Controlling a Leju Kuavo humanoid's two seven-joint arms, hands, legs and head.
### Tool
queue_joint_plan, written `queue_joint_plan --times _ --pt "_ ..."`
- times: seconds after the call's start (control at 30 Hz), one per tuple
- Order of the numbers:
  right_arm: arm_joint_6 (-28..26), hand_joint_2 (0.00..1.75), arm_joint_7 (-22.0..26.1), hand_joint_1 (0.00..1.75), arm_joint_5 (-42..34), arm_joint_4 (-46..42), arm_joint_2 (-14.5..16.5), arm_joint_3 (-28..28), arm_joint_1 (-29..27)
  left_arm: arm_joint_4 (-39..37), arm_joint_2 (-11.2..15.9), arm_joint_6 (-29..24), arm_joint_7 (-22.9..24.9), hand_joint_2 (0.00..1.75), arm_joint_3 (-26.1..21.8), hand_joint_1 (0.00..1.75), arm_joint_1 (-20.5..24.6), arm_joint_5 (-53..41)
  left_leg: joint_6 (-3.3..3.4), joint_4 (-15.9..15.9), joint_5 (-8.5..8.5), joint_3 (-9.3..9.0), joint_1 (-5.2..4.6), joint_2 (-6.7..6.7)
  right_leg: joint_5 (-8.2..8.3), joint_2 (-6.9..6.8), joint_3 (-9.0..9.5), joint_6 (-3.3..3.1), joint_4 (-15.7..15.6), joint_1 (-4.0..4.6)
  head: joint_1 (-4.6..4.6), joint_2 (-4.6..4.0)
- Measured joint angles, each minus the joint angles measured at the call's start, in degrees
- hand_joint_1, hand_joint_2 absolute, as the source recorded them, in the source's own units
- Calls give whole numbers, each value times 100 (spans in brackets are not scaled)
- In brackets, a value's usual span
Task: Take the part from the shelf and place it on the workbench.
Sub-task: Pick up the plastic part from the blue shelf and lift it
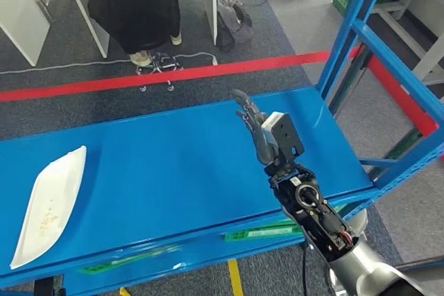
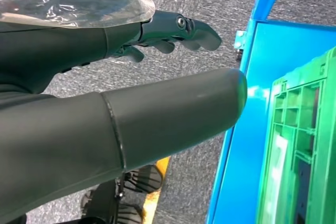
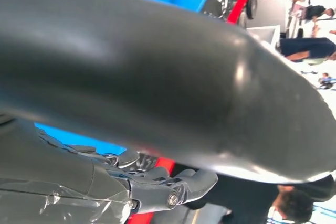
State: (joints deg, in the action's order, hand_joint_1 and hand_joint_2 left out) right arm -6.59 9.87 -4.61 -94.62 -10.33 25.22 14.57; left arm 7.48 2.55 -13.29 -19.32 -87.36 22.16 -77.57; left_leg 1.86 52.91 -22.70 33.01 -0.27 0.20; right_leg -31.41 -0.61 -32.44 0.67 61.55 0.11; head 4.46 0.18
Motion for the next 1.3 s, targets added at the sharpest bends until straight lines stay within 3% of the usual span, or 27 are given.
queue_joint_plan --times 0.07,0.1,0.13,0.2,0.27,0.33,0.43,0.5,0.57,0.6,0.63,0.67,0.73,0.8,0.87,0.93,1.0,1.07,1.1,1.13,1.17,1.23,1.3 --pt "2 0 -2 0 -1 12 -1 9 -12 0 -10 0 -2 0 -1 0 0 -2 8 4 -9 -7 7 -51 -323 37 -399 47 808 -30 22 1" --pt "3 0 -3 0 -1 20 -2 14 -23 0 -16 0 -2 0 -1 0 -6 -2 5 8 -16 -11 9 -83 -350 38 -527 68 1028 -47 28 1" --pt "4 0 -4 0 -1 27 -2 17 -29 0 -22 0 -2 0 -1 0 -11 -2 -4 14 -24 -20 14 -118 -250 39 -542 86 1008 -64 34 1" --pt "3 0 -4 0 -1 34 -2 19 -23 0 -34 0 -2 0 -1 0 -16 -2 -43 44 -54 -45 27 -194 211 75 -267 115 326 -104 48 2" --pt "4 0 -3 0 -1 42 -1 24 -12 0 -38 0 -3 0 -1 0 -7 -2 -96 99 -84 -22 21 -259 491 206 48 113 -381 -136 51 1" --pt "4 0 -4 0 -2 54 -2 29 -24 0 -37 0 -5 0 -1 0 -2 -3 -151 134 -73 40 14 -313 490 286 141 60 -576 -130 44 1" --pt "4 0 -2 0 -1 60 -3 30 -13 -1 -32 0 -4 0 -1 0 -19 -5 -238 227 -117 107 35 -315 515 210 170 -50 -613 -131 37 2" --pt "9 0 -3 0 -2 60 -7 27 11 -2 -30 1 -5 0 -1 0 -11 -6 -298 725 -385 340 44 -192 524 144 196 -114 -638 -146 2 1" --pt "26 0 -8 0 -4 68 -8 31 15 -2 -34 2 -6 0 -1 0 -6 -7 -346 1549 -719 760 60 -102 516 76 197 -146 -640 -131 -27 1" --pt "35 0 -12 0 -8 74 -8 34 14 -2 -37 3 -7 0 -1 0 -12 -7 -357 1838 -793 918 69 -86 512 43 198 -151 -640 -124 -31 1" --pt "42 0 -16 0 -12 81 -8 36 15 -2 -39 4 -7 0 -1 0 -19 -7 -358 1911 -761 971 75 -77 508 12 200 -154 -640 -118 -33 0" --pt "45 0 -20 0 -16 85 -8 35 18 -2 -40 4 -7 0 -1 0 -24 -7 -348 1742 -628 898 77 -67 503 -16 206 -153 -640 -115 -34 0" --pt "56 0 -35 0 -20 88 -8 35 35 -2 -33 5 -11 0 -1 0 -19 -7 -300 916 -251 484 67 13 485 -65 227 -138 -640 -107 -36 1" --pt "76 0 -59 0 -25 91 -9 34 64 -2 -26 5 -19 0 -1 0 -1 -9 -237 269 -57 157 22 113 461 -100 238 -96 -641 -84 -31 1" --pt "100 0 -83 0 -35 103 -11 34 86 -2 -25 5 -22 0 -1 0 7 -11 -186 147 -54 104 -20 106 445 -137 249 -42 -656 -65 -18 1" --pt "111 0 -96 0 -42 113 -20 33 99 -2 -26 6 -22 0 -1 0 4 -11 -131 110 -45 80 6 50 383 -139 240 17 -620 -72 -8 1" --pt "116 0 -98 0 -44 118 -36 34 121 -2 -30 7 -23 0 -1 0 8 -13 -70 69 -36 40 37 7 129 -64 62 55 -209 -81 16 1" --pt "127 0 -109 0 -46 138 -50 39 133 -2 -34 7 -24 0 -1 0 10 -15 -33 69 -47 28 31 -43 -239 13 -322 73 614 -84 43 2" --pt "140 0 -118 0 -51 154 -58 40 131 -2 -36 7 -24 0 -1 0 6 -15 -26 71 -52 24 27 -76 -346 29 -505 82 965 -85 47 2" --pt "156 0 -126 0 -57 173 -68 40 132 -2 -37 6 -24 0 -1 0 1 -15 -23 75 -57 18 25 -113 -341 36 -604 89 1125 -85 50 2" --pt "176 0 -131 0 -69 191 -79 40 137 -2 -37 6 -24 0 -1 0 -3 -15 -26 80 -63 8 25 -152 -223 40 -598 90 1058 -87 55 2" --pt "213 0 -136 0 -93 228 -96 42 174 -2 -45 6 -25 0 -1 0 -6 -14 -48 103 -90 -20 26 -235 248 94 -307 76 326 -102 72 2" --pt "237 0 -139 0 -107 273 -105 51 243 -2 -56 6 -31 0 -1 0 1 -10 -92 149 -117 -6 9 -305 526 216 6 49 -371 -115 72 1"
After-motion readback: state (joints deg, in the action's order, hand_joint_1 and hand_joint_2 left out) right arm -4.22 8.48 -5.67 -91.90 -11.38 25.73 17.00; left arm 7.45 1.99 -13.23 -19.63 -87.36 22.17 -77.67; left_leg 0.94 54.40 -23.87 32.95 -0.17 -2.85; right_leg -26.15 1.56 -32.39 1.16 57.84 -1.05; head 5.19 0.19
